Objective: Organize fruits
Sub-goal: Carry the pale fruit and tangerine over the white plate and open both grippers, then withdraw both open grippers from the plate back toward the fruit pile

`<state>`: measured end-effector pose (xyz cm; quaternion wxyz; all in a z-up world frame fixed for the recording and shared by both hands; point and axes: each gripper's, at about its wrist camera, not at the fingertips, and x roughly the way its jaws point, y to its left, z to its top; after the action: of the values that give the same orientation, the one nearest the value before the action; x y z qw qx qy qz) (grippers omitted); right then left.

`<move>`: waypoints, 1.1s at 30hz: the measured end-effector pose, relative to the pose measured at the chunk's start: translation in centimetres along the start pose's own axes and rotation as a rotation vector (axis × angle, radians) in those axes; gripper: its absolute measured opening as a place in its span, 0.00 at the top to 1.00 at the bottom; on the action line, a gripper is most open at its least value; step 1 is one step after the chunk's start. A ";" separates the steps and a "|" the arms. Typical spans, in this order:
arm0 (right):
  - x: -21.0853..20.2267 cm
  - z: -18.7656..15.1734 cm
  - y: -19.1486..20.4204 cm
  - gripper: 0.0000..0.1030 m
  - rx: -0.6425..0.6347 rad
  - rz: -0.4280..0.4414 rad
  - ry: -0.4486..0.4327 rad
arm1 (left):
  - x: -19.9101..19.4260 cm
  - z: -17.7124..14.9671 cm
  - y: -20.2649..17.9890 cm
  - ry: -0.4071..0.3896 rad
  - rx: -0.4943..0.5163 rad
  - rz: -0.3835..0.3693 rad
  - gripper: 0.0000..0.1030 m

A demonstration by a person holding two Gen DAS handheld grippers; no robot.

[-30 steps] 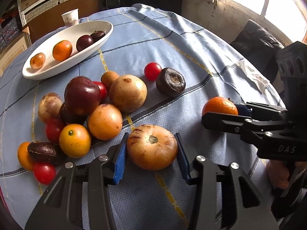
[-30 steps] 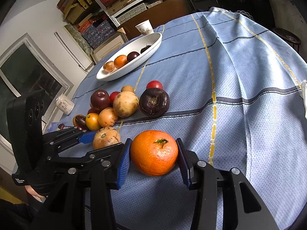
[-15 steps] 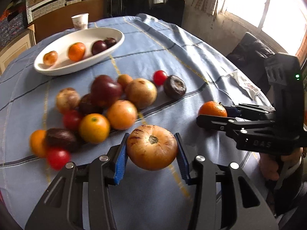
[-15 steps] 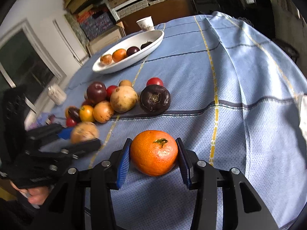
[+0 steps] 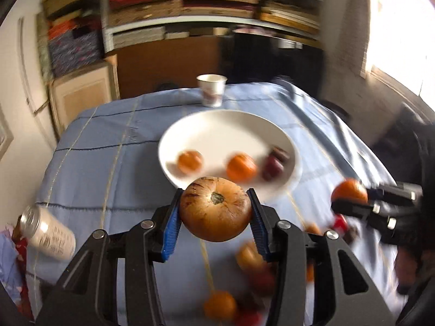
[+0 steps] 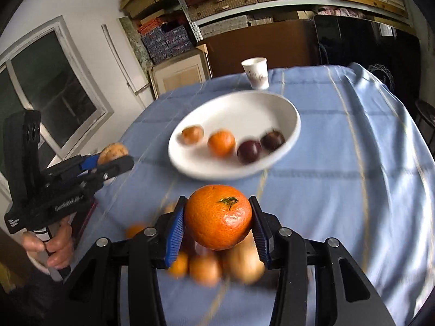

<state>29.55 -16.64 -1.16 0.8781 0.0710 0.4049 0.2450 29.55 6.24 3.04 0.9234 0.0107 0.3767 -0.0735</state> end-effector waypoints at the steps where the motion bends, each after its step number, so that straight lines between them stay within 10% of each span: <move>1: 1.4 0.9 -0.1 0.56 0.008 -0.022 0.002 | 0.8 0.6 0.5 0.007 -0.019 -0.001 0.57; 8: 7.5 3.4 -0.1 0.55 0.005 -0.047 0.060 | 8.1 2.8 0.9 0.086 -0.059 0.028 0.56; 13: 6.1 3.6 1.1 0.32 -0.071 -0.067 0.013 | 7.4 2.9 0.7 0.041 -0.069 0.107 0.06; 22: -1.7 -1.7 0.0 0.15 -0.213 -0.118 -0.226 | -0.6 -3.0 1.2 -0.064 -0.061 0.143 0.04; 33: -3.6 -5.8 2.8 0.15 -0.276 -0.005 -0.191 | -2.6 -7.5 2.8 -0.058 -0.138 0.317 0.04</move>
<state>22.23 -16.40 -1.69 0.9145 -0.0286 0.2824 0.2883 22.87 9.95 -0.64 0.9323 0.0043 0.3478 0.0988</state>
